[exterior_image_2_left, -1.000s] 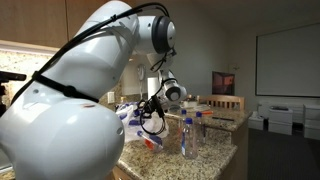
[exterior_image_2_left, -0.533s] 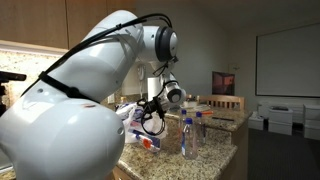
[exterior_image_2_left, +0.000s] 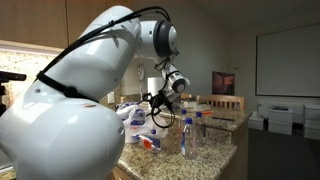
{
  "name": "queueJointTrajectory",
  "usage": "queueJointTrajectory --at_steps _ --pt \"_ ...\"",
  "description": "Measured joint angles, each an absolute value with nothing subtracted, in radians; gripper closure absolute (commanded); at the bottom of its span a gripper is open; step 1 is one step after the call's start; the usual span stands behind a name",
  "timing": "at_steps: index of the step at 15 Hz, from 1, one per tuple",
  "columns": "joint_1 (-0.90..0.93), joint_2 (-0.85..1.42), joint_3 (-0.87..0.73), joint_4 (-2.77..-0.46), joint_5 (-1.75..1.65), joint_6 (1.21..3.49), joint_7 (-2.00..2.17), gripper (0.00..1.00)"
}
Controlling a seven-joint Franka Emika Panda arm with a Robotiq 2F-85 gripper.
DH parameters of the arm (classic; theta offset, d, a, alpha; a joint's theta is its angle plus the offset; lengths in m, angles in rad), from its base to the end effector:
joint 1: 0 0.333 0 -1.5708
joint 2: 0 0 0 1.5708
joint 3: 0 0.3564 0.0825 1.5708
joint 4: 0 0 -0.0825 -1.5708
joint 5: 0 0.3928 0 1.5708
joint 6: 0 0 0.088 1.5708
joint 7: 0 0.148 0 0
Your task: Put the empty bottles on the counter in the plastic bag
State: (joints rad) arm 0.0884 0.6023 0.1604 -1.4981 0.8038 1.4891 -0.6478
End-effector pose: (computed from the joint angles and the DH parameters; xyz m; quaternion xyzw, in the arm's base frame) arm 0.6211 0.2539 0.3359 -0.8112 -0.2956 0.1824 0.4704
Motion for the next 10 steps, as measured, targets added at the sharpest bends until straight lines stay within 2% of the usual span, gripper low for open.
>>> queueJointTrajectory --at_steps 10 --pt "0.063 0.318 0.113 -1.766 0.363 1.406 -0.651 0.00"
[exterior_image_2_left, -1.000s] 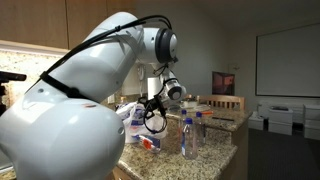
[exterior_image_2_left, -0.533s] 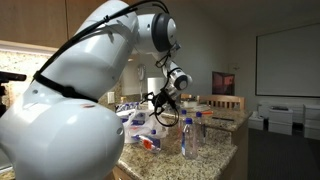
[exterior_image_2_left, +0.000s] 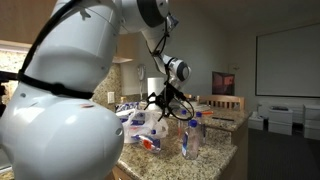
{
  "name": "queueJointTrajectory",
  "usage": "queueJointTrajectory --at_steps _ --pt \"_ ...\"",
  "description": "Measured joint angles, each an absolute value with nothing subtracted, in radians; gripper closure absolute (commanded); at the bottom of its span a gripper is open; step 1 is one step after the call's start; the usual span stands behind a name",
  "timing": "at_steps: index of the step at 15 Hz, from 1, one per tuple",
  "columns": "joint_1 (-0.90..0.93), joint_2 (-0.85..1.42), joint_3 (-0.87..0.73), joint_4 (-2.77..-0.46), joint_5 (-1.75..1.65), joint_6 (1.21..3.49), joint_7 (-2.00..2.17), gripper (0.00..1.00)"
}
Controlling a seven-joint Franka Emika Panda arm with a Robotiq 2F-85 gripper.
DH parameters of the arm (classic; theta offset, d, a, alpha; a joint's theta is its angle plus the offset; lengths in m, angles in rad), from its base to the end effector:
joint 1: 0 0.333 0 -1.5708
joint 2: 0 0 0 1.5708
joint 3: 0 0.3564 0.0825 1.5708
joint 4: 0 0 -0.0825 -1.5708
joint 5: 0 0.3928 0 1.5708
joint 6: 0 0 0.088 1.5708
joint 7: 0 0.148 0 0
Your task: Put the empty bottles on the counter in the plastic bag
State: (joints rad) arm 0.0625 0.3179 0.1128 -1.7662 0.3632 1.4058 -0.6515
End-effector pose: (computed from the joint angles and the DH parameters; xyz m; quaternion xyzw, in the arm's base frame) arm 0.5358 0.1485 0.3664 -0.8578 -0.3458 0.2711 0.2666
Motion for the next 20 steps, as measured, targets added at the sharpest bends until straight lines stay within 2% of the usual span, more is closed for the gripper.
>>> queueJointTrajectory --at_steps 7,17,20 --pt "0.193 0.254 0.183 -1.893 0.120 1.565 -0.470 0.00" --pt "0.201 0.221 0.162 -2.112 -0.131 2.220 -0.370 0.00" --pt "0.186 0.221 0.155 -2.165 -0.175 2.350 -0.377 0.00"
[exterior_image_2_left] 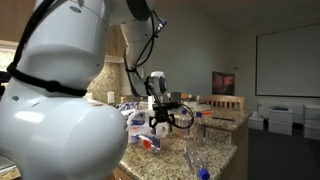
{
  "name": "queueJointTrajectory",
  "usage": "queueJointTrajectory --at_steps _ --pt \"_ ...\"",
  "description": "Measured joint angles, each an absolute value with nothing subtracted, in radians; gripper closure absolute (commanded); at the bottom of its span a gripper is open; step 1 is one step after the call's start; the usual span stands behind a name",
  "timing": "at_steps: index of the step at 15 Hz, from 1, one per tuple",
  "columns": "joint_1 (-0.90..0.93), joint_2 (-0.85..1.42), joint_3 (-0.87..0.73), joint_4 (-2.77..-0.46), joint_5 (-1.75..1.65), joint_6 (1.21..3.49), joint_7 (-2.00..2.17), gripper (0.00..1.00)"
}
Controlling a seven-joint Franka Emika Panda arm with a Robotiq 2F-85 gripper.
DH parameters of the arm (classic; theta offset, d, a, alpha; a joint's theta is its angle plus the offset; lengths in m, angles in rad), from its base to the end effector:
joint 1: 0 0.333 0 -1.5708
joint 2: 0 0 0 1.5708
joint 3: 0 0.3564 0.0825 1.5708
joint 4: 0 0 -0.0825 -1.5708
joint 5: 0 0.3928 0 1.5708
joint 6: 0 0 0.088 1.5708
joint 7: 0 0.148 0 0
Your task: Put the empty bottles on the counter in the plastic bag
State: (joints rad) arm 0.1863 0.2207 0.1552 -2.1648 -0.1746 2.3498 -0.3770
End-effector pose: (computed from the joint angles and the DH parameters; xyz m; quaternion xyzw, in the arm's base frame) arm 0.5410 0.1838 0.2842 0.9121 0.4074 -0.0163 0.0438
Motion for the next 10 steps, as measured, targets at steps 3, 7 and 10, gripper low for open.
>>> queueJointTrajectory --at_steps 3,7,10 --pt "0.180 0.221 0.157 -2.193 -0.175 2.393 -0.406 0.00" --pt "0.174 0.206 0.180 -2.199 -0.162 2.406 -0.480 0.00" --pt "0.174 0.169 0.211 -2.203 -0.145 2.407 -0.574 0.00"
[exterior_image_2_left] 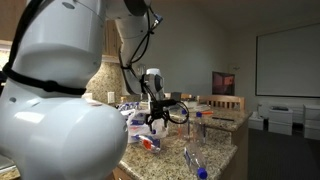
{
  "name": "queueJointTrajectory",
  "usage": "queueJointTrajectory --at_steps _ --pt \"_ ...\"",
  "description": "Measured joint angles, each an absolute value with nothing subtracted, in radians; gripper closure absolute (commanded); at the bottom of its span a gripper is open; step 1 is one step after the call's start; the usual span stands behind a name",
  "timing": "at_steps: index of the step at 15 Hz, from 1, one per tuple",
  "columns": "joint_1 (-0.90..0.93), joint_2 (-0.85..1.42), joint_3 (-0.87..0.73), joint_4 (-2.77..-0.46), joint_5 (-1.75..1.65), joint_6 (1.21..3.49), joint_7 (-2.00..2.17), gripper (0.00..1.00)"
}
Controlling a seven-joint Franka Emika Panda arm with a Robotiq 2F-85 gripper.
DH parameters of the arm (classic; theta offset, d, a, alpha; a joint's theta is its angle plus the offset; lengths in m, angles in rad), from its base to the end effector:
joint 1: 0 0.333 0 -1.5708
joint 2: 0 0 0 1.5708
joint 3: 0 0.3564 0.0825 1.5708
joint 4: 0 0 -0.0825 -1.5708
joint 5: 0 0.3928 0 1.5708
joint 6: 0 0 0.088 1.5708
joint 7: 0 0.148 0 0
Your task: Put the empty bottles on the counter in the plastic bag
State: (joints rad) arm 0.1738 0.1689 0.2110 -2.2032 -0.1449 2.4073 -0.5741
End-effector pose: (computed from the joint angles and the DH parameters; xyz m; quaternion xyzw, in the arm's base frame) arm 0.5279 0.2079 0.3031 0.8619 0.5056 0.0172 0.0338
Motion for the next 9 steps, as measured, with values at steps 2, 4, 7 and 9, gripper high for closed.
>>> queueJointTrajectory --at_steps 2,4,7,9 --pt "0.174 0.147 0.238 -2.207 -0.116 2.407 -0.656 0.00" --pt "0.176 0.138 0.266 -2.208 -0.077 2.401 -0.747 0.00" --pt "0.181 0.142 0.301 -2.209 -0.011 2.374 -0.877 0.00" --pt "0.190 0.154 0.312 -2.208 -0.001 2.355 -0.930 0.00"
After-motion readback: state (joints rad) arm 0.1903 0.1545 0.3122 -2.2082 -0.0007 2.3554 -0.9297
